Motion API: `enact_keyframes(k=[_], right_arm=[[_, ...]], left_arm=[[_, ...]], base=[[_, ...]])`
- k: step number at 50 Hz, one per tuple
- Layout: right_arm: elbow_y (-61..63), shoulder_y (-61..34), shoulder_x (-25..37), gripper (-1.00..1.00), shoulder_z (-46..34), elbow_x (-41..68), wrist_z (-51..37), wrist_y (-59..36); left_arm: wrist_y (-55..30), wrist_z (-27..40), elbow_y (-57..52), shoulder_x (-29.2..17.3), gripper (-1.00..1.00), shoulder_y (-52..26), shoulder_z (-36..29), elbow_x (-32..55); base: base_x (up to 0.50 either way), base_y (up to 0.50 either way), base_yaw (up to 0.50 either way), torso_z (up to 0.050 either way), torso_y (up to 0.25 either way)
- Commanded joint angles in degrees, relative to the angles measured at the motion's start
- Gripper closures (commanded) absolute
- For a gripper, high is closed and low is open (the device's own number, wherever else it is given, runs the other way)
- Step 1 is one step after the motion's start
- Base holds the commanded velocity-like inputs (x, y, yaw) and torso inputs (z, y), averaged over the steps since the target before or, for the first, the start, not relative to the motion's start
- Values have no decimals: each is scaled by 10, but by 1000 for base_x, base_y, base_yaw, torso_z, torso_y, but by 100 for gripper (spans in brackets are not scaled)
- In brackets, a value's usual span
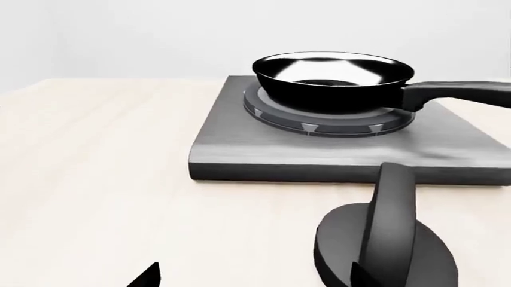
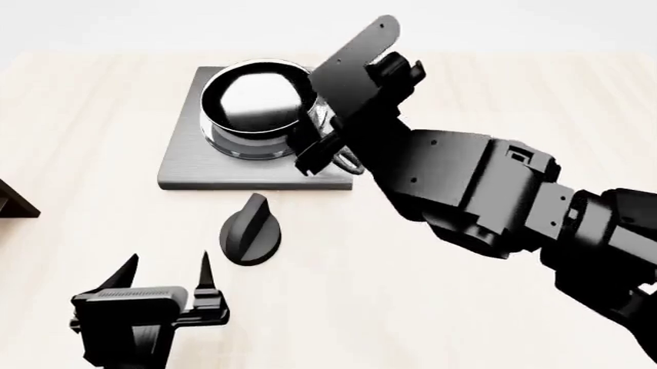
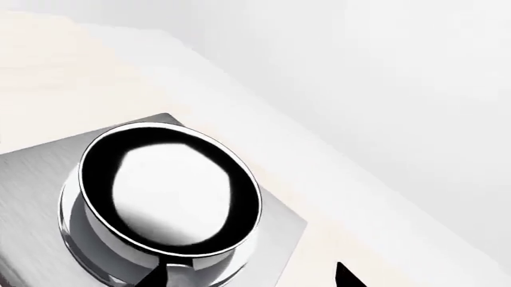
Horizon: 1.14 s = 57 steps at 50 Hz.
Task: Turn on the stove and put the frying pan on it.
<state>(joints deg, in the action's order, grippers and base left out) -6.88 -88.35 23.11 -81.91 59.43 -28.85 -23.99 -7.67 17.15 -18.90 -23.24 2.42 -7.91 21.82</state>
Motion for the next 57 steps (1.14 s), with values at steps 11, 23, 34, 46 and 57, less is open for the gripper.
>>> enact_keyframes(k=[11, 23, 34, 46, 57], right_arm=[[363, 158, 316, -100, 48, -104, -209, 218], [449, 297, 507, -100, 57, -200, -354, 423], [460, 392, 598, -100, 29, -353, -519, 569], [461, 620, 636, -100, 280, -452, -611, 638], [484, 1266, 507, -100, 975, -499, -535, 690]], left_arm=[[-14, 45, -126, -29, -100, 15, 31, -12], [11, 64, -215, -57, -100, 41, 84, -17], [94, 55, -249, -59, -100, 84, 101, -47], [193, 59, -269, -45, -100, 116, 152, -58], [291, 62, -280, -24, -100, 139, 200, -51]], base=[[0, 0, 0, 0, 0], [0, 0, 0, 0, 0], [0, 0, 0, 0, 0], [0, 0, 0, 0, 0], [0, 0, 0, 0, 0]])
